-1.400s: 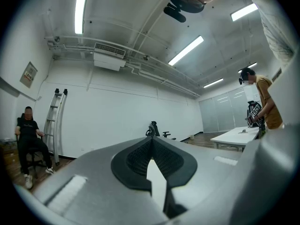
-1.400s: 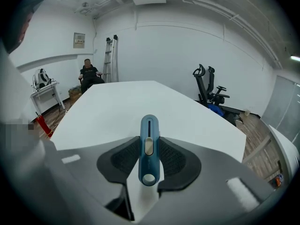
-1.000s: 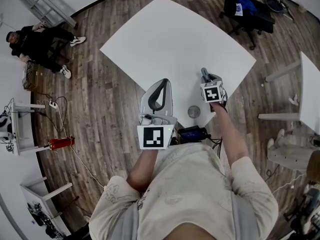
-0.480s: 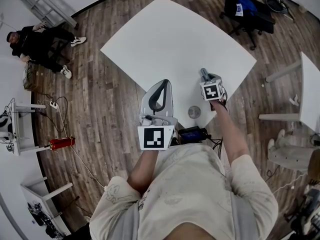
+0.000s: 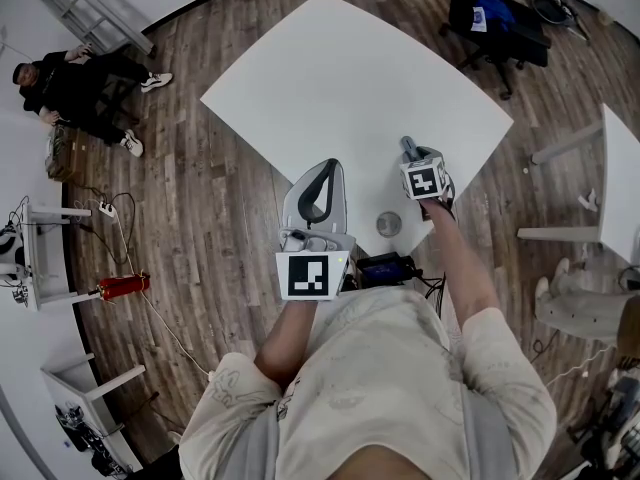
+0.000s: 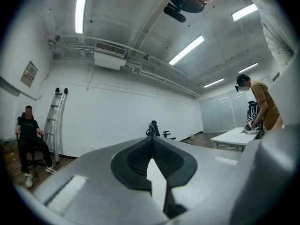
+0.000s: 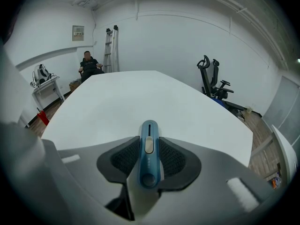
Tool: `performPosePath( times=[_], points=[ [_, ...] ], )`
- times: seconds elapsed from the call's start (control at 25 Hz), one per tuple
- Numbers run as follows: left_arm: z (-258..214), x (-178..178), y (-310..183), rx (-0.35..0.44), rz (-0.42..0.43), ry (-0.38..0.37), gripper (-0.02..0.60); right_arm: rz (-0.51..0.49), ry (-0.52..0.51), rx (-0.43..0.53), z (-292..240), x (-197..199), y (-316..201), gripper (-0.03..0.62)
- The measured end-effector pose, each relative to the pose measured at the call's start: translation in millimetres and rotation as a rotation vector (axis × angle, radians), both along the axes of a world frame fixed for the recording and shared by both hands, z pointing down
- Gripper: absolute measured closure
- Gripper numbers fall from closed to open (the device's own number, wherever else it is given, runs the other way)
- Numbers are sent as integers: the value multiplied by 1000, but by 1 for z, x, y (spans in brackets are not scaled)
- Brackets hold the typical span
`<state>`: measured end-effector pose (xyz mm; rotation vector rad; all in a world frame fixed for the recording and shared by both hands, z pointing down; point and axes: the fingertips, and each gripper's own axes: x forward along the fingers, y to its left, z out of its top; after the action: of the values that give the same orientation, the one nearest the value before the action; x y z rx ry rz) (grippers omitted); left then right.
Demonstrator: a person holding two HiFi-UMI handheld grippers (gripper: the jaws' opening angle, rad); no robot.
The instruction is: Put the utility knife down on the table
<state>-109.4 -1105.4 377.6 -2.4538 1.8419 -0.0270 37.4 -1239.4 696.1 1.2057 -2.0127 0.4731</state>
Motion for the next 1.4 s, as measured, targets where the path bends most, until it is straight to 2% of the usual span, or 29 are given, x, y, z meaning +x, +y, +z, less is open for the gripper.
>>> performPosePath(
  times=[0.68, 1.04, 1.4],
  points=[
    [3, 1, 3, 4, 5, -16, 563, 9, -9, 2, 5, 2, 0, 450],
    [3, 1, 3, 5, 9, -12, 563, 19, -27, -4, 7, 5, -2, 408],
    [1, 4, 6, 7, 8, 1, 563, 28, -52, 58, -18, 8, -6, 408]
  ],
)
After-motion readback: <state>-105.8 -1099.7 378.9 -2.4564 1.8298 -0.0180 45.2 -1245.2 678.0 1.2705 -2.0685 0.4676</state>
